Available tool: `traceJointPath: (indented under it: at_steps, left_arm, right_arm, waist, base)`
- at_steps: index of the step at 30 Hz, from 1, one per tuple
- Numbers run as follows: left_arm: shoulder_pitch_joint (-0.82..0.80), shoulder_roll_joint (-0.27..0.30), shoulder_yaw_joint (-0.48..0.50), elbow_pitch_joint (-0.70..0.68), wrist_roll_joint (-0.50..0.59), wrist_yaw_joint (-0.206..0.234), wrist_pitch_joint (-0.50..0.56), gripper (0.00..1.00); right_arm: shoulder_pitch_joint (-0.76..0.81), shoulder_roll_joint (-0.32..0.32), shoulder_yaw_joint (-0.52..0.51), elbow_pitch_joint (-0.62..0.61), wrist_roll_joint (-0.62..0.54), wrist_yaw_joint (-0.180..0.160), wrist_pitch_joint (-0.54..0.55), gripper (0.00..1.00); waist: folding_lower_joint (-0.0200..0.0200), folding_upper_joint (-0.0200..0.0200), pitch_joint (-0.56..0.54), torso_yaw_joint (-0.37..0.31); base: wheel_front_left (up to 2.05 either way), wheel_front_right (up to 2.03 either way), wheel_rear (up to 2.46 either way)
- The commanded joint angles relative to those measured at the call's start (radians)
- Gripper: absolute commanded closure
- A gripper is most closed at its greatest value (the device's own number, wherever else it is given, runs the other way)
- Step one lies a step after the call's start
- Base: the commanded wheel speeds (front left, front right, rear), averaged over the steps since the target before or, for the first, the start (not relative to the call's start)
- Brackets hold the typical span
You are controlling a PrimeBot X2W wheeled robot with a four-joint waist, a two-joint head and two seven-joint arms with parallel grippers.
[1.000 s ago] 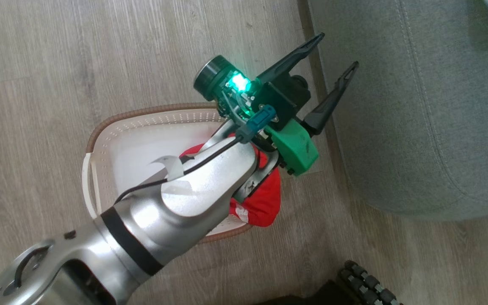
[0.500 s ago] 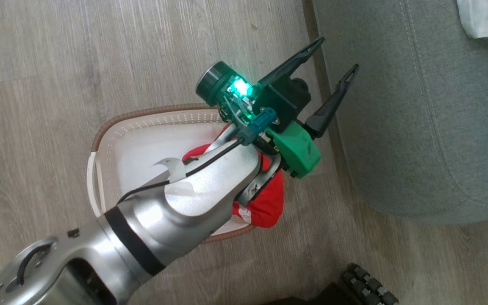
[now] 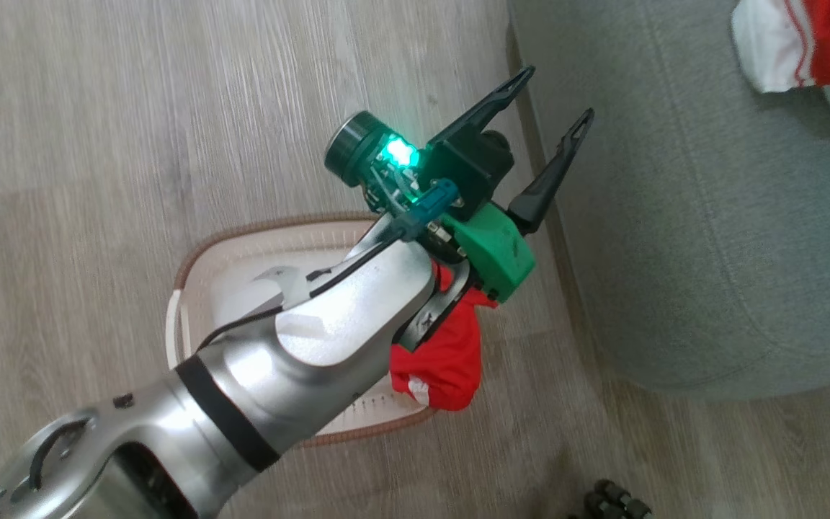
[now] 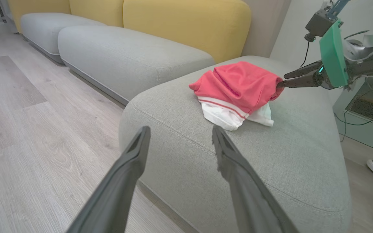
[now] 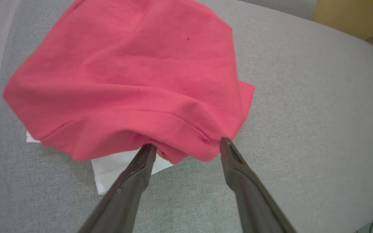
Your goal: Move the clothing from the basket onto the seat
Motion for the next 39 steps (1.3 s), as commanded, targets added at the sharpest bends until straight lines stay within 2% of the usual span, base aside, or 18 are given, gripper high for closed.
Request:
traceJointPath:
  at_steps: [1,10,17,25,32,39]
  left_arm:
    - [0.005,-0.007,0.041,-0.029,-0.004,-0.007,-0.012,0.0]
    - [0.107,0.036,0.118,-0.07,0.01,-0.024,-0.012,0.0]
    - [0.208,0.08,0.187,-0.12,0.019,-0.026,-0.012,0.0]
    - [0.317,0.155,0.262,-0.18,0.01,-0.001,-0.012,0.0]
    - [0.404,0.216,0.328,-0.251,-0.002,0.03,-0.012,0.0]
    - [0.501,0.259,0.4,-0.312,-0.008,0.065,-0.012,0.0]
  right_arm:
    - [0.001,-0.061,0.028,-0.007,0.01,0.0,-0.005,0.0]
    - [-0.039,-0.086,0.125,-0.046,0.035,0.0,-0.007,0.0]
    - [-0.045,-0.09,0.2,-0.101,0.031,0.0,-0.07,0.0]
    - [-0.011,-0.084,0.252,-0.162,0.028,0.0,-0.173,0.0]
    - [0.044,-0.094,0.235,-0.226,0.039,0.0,-0.261,0.0]
    - [0.157,-0.091,0.123,-0.269,0.053,0.0,-0.312,0.0]
  waist:
    - [0.0,0.0,-0.055,-0.008]
    - [0.0,0.0,-0.179,-0.018]
    - [0.0,0.0,-0.29,-0.004]
    - [0.0,0.0,-0.383,0.028]
    - [0.0,0.0,-0.422,0.065]
    - [0.0,0.0,-0.444,0.104]
  base:
    - [0.0,0.0,0.0]
    - [0.0,0.0,0.0]
    - [0.0,0.0,0.0]
    - [0.0,0.0,0.0]
    - [0.0,0.0,0.0]
    - [0.0,0.0,0.0]
